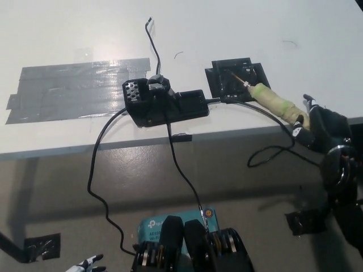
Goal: The robot uses its right hand to grab the soldering gun kept on the middle of the table and pulls it out of its base and keep it on the right side of the base
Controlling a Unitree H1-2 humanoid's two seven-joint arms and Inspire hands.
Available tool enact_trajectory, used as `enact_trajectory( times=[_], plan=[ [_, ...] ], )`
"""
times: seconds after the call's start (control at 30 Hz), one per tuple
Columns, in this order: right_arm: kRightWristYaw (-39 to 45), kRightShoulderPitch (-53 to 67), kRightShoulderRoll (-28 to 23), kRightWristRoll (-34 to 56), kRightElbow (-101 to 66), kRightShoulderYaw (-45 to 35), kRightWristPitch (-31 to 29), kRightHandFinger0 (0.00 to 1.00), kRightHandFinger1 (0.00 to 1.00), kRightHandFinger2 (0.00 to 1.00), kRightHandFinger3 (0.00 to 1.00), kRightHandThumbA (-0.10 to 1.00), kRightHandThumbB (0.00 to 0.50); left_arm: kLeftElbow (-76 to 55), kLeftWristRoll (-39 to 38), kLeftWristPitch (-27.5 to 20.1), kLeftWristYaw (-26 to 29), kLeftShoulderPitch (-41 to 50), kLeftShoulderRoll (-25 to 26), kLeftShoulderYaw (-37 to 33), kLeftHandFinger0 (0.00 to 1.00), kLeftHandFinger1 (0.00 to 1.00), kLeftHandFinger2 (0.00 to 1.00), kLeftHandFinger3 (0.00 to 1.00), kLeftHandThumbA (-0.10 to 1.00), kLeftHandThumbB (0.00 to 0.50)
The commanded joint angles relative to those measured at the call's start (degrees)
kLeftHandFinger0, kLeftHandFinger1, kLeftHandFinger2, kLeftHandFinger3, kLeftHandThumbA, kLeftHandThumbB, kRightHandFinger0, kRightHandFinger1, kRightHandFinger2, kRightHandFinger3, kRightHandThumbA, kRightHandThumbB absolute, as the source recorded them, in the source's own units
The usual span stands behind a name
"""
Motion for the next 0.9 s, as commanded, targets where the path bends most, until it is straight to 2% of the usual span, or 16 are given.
enact_trajectory(
  times=[0.0, 0.03, 0.07, 0.1, 0.23, 0.27, 0.33, 0.5, 0.53, 0.73, 0.87],
  plan=[
    [3.7, -3.7, -1.9, -2.1, -1.9, 0.5, 1.4, 1.0, 1.0, 1.0, 1.0, 0.8, 0.319, -1.3, -0.1, 0.0, -1.3, 0.7, 1.5, 0.3, 0.7, 0.75, 0.92, 1.0, 0.48, 0.181],
    [3.4, -3.8, -2.3, -2.3, -2.0, 1.0, 1.4, 1.0, 1.0, 1.0, 1.0, 0.81, 0.342, -1.4, 0.0, 0.2, -1.4, 0.6, 1.5, 0.3, 0.7, 0.76, 0.92, 1.0, 0.48, 0.174],
    [3.4, -3.8, -2.2, -2.2, -1.9, 1.0, 1.4, 1.0, 1.0, 1.0, 1.0, 0.82, 0.343, -1.3, 0.0, 0.1, -1.4, 0.7, 1.5, 0.3, 0.7, 0.76, 0.93, 1.0, 0.48, 0.174],
    [1.8, -4.4, -3.0, -2.4, -1.7, 2.7, 1.1, 1.0, 1.0, 1.0, 1.0, 0.85, 0.376, -1.3, 0.1, 0.2, -1.2, 0.8, 1.4, 0.3, 0.7, 0.76, 0.93, 1.0, 0.47, 0.173],
    [1.5, -4.9, -3.6, -1.7, -2.5, 3.9, 0.9, 1.0, 1.0, 1.0, 1.0, 0.89, 0.386, -1.2, 0.1, 0.1, -1.2, 1.1, 1.5, 0.3, 0.69, 0.75, 0.92, 1.0, 0.48, 0.17],
    [1.8, -5.3, -4.0, -1.7, -2.9, 4.4, 0.6, 1.0, 1.0, 1.0, 1.0, 0.96, 0.412, -1.1, 0.0, 0.1, -1.2, 1.1, 1.4, 0.4, 0.68, 0.75, 0.92, 1.0, 0.47, 0.171],
    [2.2, -5.9, -4.4, -1.5, -3.6, 4.7, 0.6, 1.0, 1.0, 1.0, 1.0, 1.0, 0.427, -1.0, 0.0, -0.4, -1.3, 1.2, 1.6, 0.4, 0.67, 0.75, 0.91, 1.0, 0.48, 0.169],
    [3.0, -7.1, -5.1, -1.8, -4.6, 5.0, 1.4, 1.0, 1.0, 1.0, 1.0, 1.0, 0.472, -0.8, 0.3, -0.3, -1.4, 1.2, 1.8, 0.2, 0.68, 0.75, 0.92, 1.0, 0.5, 0.174],
    [3.8, -7.9, -5.8, -3.5, -5.3, 5.5, 1.4, 1.0, 1.0, 1.0, 1.0, 1.0, 0.499, -0.7, 0.3, -0.5, -1.3, 1.3, 1.8, 0.3, 0.69, 0.76, 0.92, 1.0, 0.5, 0.178],
    [7.1, -9.2, -9.9, -2.1, -11.2, 2.0, 1.4, 1.0, 1.0, 1.0, 1.0, 1.0, 0.5, -0.8, 0.3, -0.2, -1.0, 1.6, 1.7, 0.7, 0.65, 0.71, 0.89, 1.0, 0.48, 0.169],
    [9.2, -8.8, -11.7, 1.3, -14.6, -1.9, 1.4, 1.0, 1.0, 1.0, 1.0, 1.0, 0.5, -0.6, 0.5, -0.4, -1.1, 1.7, 1.7, 0.5, 0.65, 0.72, 0.9, 1.0, 0.48, 0.158]
  ],
)
